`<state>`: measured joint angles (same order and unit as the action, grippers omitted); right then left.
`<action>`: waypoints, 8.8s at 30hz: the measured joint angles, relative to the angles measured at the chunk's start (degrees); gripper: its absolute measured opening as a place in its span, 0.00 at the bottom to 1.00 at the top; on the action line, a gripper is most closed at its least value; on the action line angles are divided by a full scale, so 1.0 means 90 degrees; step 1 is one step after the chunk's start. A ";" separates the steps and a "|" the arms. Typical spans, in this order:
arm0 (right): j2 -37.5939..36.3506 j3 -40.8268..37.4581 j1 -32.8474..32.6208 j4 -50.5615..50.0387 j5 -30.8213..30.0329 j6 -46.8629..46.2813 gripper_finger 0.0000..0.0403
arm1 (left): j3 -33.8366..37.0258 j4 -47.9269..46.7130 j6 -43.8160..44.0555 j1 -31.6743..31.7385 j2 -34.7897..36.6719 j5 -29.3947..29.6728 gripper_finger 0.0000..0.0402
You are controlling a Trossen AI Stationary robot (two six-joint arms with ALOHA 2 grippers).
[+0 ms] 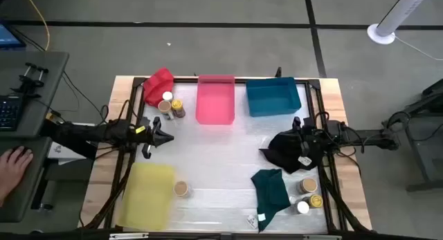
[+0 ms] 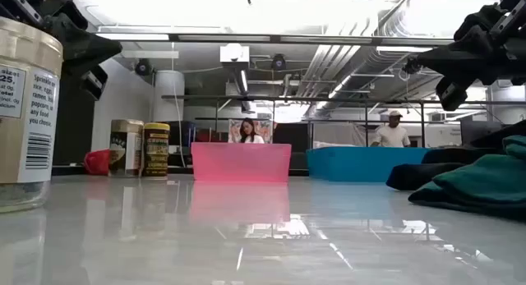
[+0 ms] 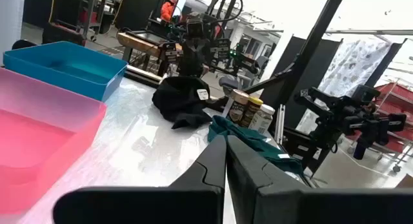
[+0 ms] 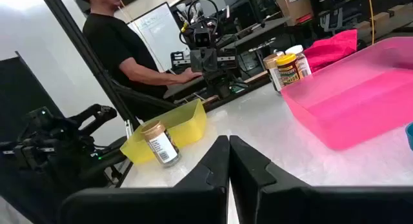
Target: Sort spices by type
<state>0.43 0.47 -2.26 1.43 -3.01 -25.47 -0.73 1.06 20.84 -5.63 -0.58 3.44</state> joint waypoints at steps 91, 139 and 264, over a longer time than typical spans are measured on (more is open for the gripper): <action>-0.0001 0.0002 0.0000 0.0000 -0.0001 0.0000 0.00 | 0.0001 -0.0002 0.0000 0.0002 0.0000 0.0000 0.00; -0.0001 0.0001 0.0000 0.0002 -0.0002 0.0000 0.00 | 0.0002 0.0000 0.0000 0.0000 -0.0002 -0.0002 0.00; 0.8489 0.6678 -0.3684 -0.8585 0.2968 -0.5753 0.79 | 0.0002 0.0002 0.0000 0.0002 -0.0015 0.0000 0.00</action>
<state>76.83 60.58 -35.42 -75.83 23.71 -77.25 -0.71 1.08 20.84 -5.61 -0.71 3.44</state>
